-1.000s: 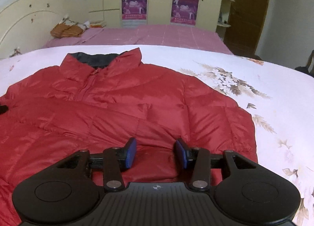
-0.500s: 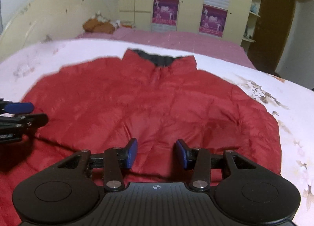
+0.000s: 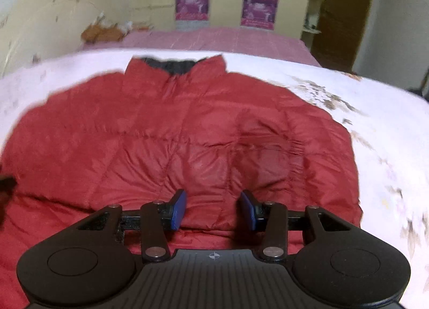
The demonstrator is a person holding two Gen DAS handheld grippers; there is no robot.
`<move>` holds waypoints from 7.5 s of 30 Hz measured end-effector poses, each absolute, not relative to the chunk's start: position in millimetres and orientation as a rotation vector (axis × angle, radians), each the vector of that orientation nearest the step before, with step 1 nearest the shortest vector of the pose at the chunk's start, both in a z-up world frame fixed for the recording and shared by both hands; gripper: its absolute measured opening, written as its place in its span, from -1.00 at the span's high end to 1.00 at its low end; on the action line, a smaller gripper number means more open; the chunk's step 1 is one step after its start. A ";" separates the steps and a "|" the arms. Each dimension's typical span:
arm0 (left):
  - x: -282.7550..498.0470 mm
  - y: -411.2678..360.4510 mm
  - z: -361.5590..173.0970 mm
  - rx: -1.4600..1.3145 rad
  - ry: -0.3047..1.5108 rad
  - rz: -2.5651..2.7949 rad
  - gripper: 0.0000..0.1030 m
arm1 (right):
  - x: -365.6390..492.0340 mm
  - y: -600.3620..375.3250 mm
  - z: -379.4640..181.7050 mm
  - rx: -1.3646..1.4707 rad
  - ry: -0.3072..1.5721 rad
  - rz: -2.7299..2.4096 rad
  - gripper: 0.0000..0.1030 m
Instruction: Fold large clothes
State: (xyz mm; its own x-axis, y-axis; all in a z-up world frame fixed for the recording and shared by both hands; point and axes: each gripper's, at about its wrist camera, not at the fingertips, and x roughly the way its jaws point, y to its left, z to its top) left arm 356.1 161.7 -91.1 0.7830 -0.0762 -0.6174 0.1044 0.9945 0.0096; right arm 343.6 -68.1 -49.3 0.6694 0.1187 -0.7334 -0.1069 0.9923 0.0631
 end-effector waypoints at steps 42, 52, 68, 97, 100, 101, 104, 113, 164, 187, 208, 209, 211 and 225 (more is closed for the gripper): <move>130.8 211.0 -111.3 -0.636 0.800 -0.162 0.03 | 57.8 -315.8 -70.5 0.849 0.876 0.315 0.14; 128.8 203.8 -83.9 -0.579 0.719 -0.168 0.88 | 82.4 -320.8 -56.0 0.818 0.861 0.483 0.86; 298.8 209.5 31.2 -0.552 0.451 -0.273 0.88 | 219.6 -306.9 77.1 0.792 0.599 0.540 0.88; 563.4 272.6 -81.1 -0.738 0.585 -0.132 -0.80 | 527.5 -294.1 -44.1 0.960 0.737 0.243 -0.68; 573.2 270.5 -87.8 -0.661 0.673 -0.163 -0.68 | 534.4 -284.0 -46.2 0.810 0.795 0.264 -0.68; 578.0 266.8 -91.3 -0.618 0.713 -0.178 -0.64 | 537.5 -279.3 -49.3 0.762 0.822 0.266 -0.68; 595.0 253.5 -105.0 -0.519 0.851 -0.209 -0.40 | 546.8 -261.1 -60.8 0.630 0.891 0.261 -0.67; 588.5 217.7 -74.7 -0.253 0.649 -0.222 0.85 | 538.8 -221.4 -54.6 0.374 0.768 0.271 0.86; 325.2 137.4 -33.5 -0.173 0.562 0.043 -0.77 | 302.3 -215.2 -55.1 0.439 0.689 0.133 -0.67; 378.4 207.2 -106.2 -0.912 0.611 0.063 0.41 | 323.7 -262.0 -95.8 1.008 0.711 0.042 0.25; 263.8 132.4 -75.8 -0.893 0.629 0.045 0.65 | 226.4 -321.3 -52.0 0.787 0.750 0.124 0.70; 256.4 128.5 -75.2 -0.894 0.629 0.045 0.65 | 219.2 -325.9 -50.9 0.787 0.753 0.125 0.70; 245.1 122.5 -74.1 -0.890 0.631 0.047 0.65 | 205.2 -333.9 -50.3 0.791 0.758 0.126 0.70; 169.2 90.4 -76.0 -0.817 0.630 0.103 0.65 | 143.7 -358.3 -56.2 0.782 0.806 0.161 0.70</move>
